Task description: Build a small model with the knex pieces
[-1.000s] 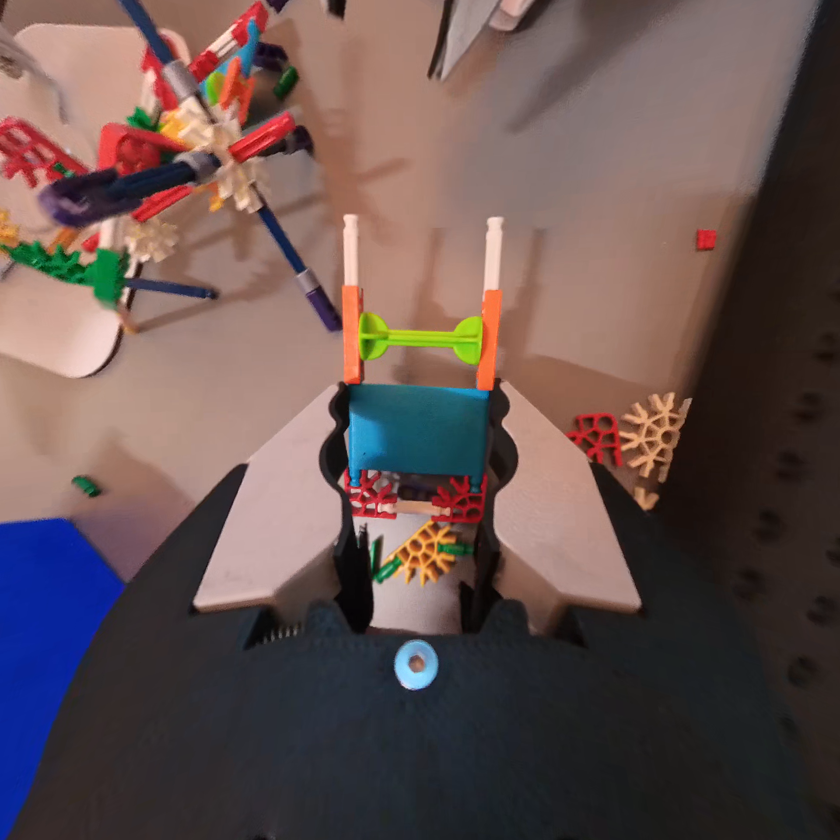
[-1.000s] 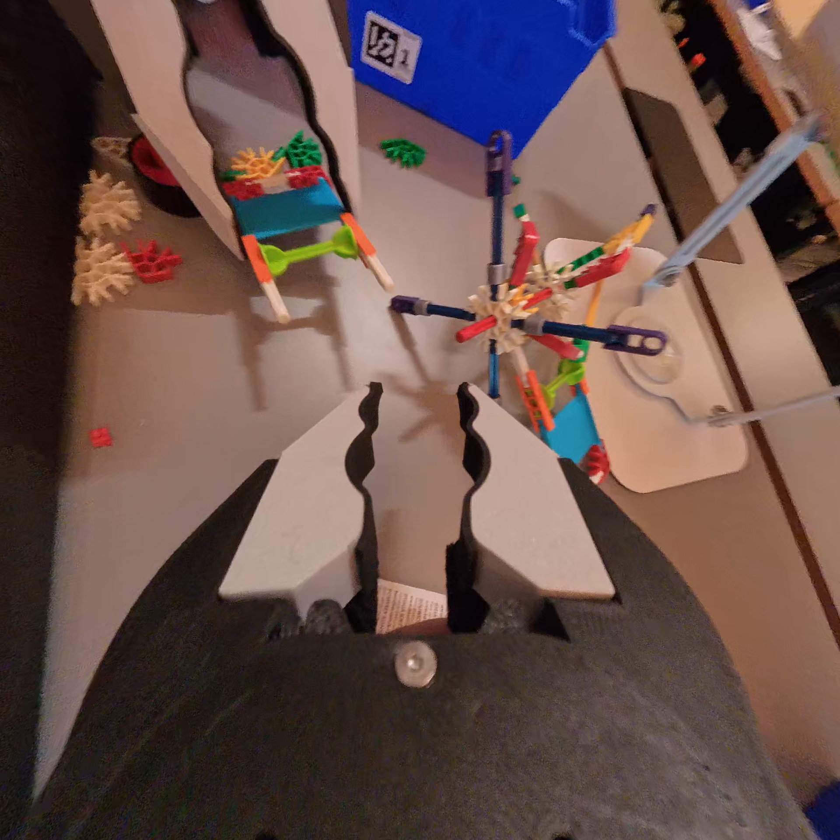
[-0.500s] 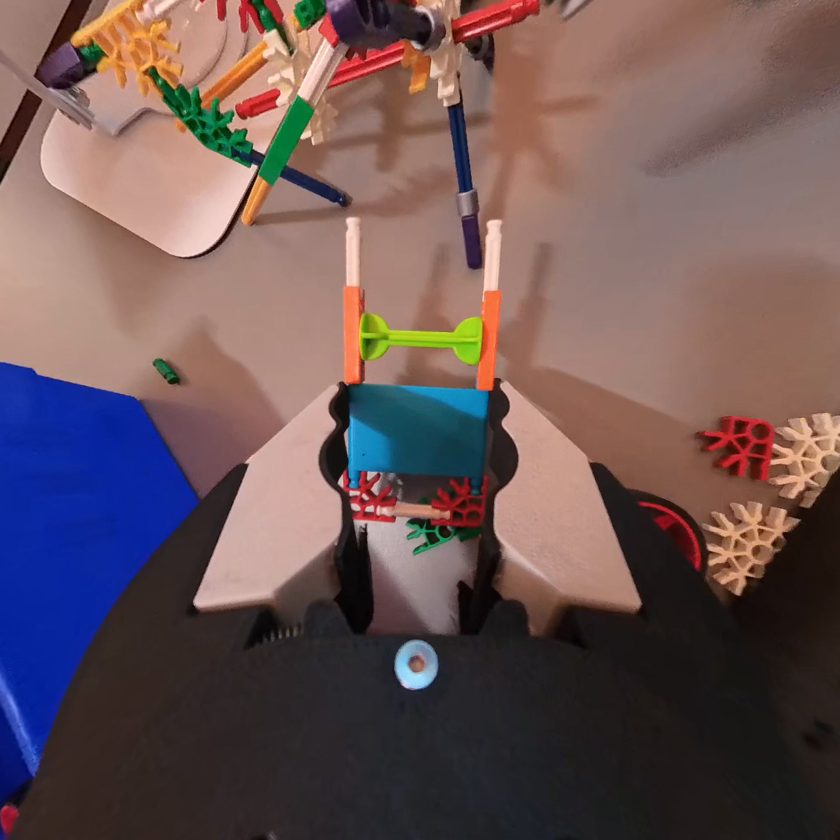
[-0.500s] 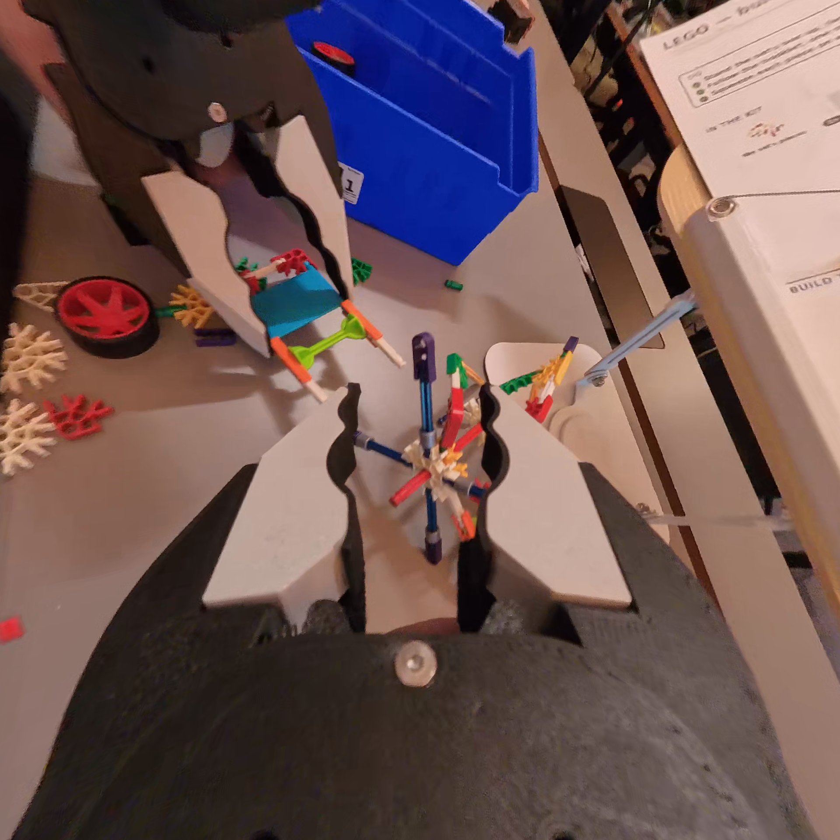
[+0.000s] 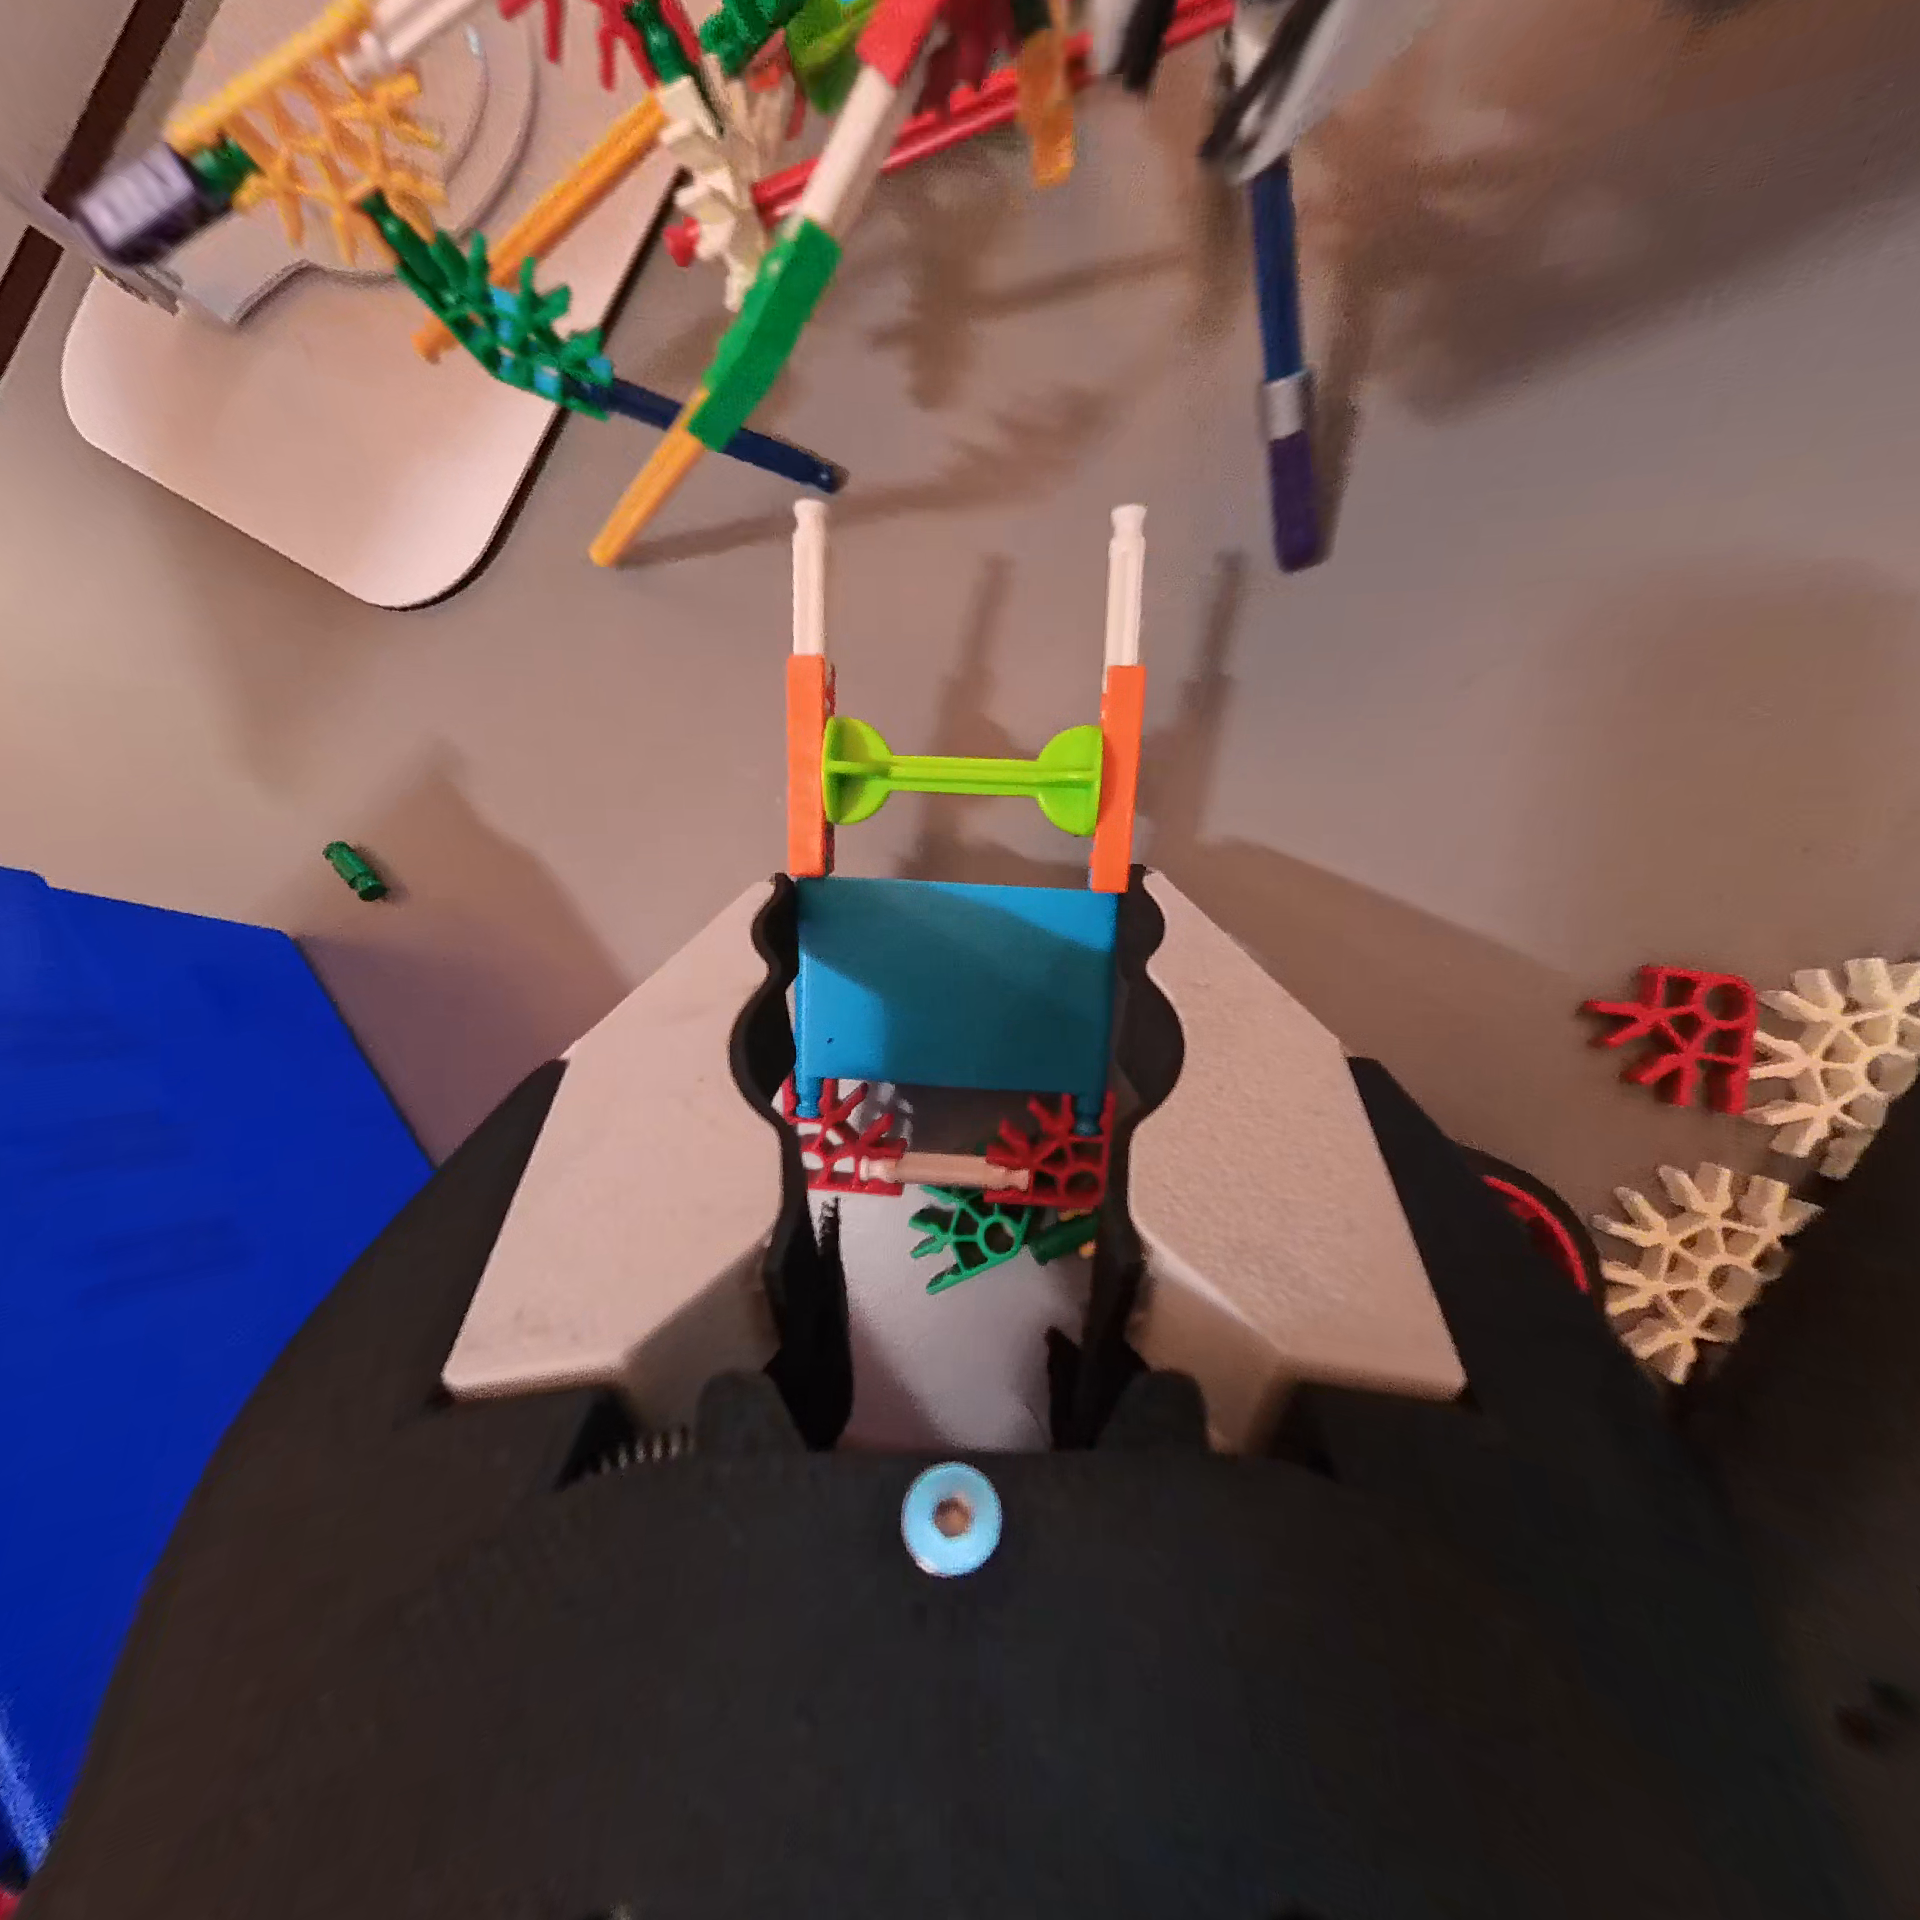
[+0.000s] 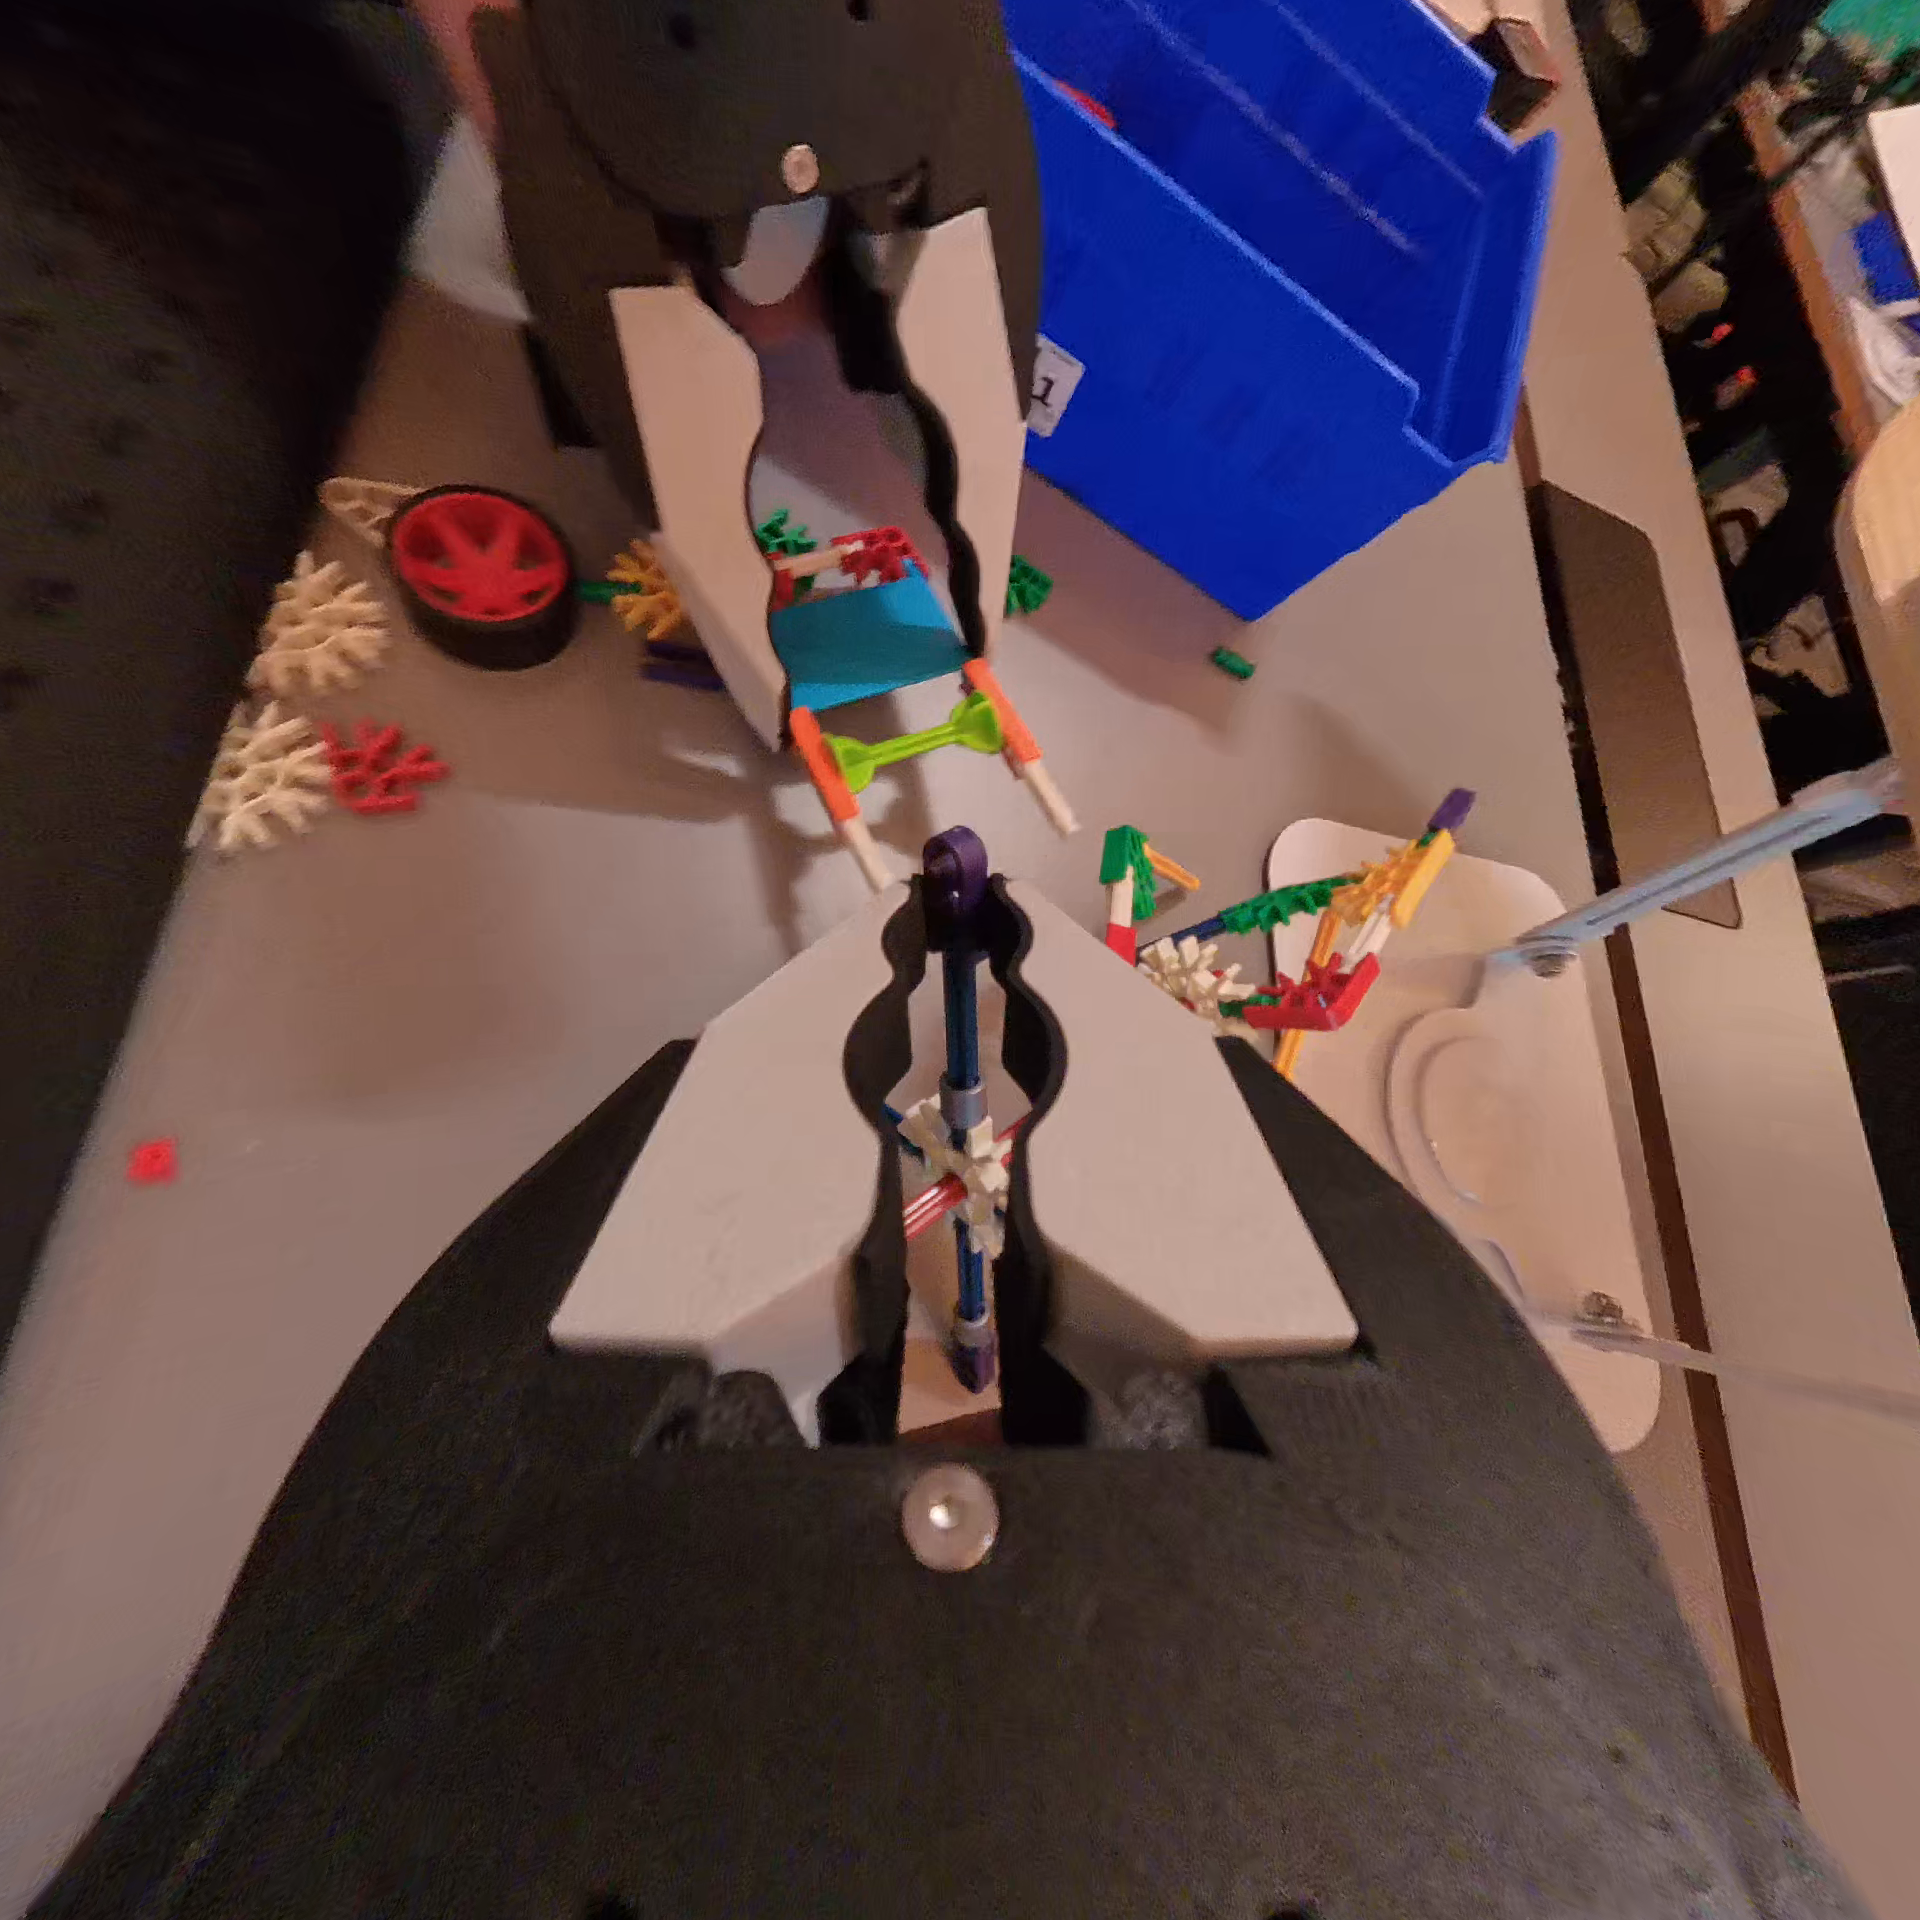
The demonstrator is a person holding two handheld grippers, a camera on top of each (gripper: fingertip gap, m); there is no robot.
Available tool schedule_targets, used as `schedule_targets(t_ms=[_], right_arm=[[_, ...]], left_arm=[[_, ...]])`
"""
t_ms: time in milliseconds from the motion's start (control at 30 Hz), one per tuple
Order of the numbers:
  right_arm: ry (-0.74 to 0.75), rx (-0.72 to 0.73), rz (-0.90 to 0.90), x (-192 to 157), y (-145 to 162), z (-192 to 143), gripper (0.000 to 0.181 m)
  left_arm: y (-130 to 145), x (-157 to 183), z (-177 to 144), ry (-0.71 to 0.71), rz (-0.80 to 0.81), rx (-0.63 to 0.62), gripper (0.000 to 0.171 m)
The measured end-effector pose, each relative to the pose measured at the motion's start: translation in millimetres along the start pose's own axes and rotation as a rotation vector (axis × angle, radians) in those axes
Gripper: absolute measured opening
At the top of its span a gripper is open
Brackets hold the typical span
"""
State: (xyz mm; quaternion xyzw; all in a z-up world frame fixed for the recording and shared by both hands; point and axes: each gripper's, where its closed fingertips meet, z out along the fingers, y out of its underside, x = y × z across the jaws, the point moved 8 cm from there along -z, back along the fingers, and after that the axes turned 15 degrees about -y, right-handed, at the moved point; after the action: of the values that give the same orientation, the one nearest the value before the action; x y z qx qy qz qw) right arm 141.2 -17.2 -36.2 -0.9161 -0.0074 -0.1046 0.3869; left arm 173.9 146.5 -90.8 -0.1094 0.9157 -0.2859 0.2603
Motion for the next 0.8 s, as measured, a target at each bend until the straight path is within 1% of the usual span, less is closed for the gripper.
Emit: schedule_targets(t_ms=[100, 200, 267, 333, 433, 500, 600, 633, 700, 800], right_arm=[[-0.056, 0.012, -0.023, -9, 5, -13, 0.008], [-0.134, 0.017, -0.013, -18, 9, -21, 0.008], [-0.114, 0.029, -0.004, -18, 10, -26, 0.009], [-0.072, 0.052, 0.032, -15, 10, -32, 0.037], [-0.036, 0.046, 0.050, -19, 11, -42, 0.040], [-0.016, 0.002, 0.076, -22, 16, -45, 0.045], [-0.025, -0.127, 0.158, -29, 31, -51, 0.043], [-0.020, -0.154, 0.172, -32, 35, -53, 0.042], [-0.023, -0.177, 0.219, -37, 42, -54, 0.046], [-0.027, -0.246, 0.273, -45, 56, -50, 0.040]], left_arm=[[-2, 2, -1, 0.001, -0.002, 0.009, 0.060], [-6, 8, -2, 0.042, -0.013, 0.027, 0.060], [-8, 10, -1, 0.036, -0.001, 0.022, 0.060], [-8, 11, 0, 0.035, 0.007, 0.021, 0.060], [-8, 11, -1, 0.047, 0.002, 0.027, 0.060], [-8, 11, -1, 0.039, 0.007, 0.028, 0.060], [-9, 14, -4, 0.088, -0.012, 0.047, 0.060], [-9, 13, -5, 0.080, -0.007, 0.044, 0.060], [-7, 12, -3, 0.059, 0.004, 0.029, 0.060], [-6, 9, -3, 0.054, 0.001, 0.023, 0.060]])
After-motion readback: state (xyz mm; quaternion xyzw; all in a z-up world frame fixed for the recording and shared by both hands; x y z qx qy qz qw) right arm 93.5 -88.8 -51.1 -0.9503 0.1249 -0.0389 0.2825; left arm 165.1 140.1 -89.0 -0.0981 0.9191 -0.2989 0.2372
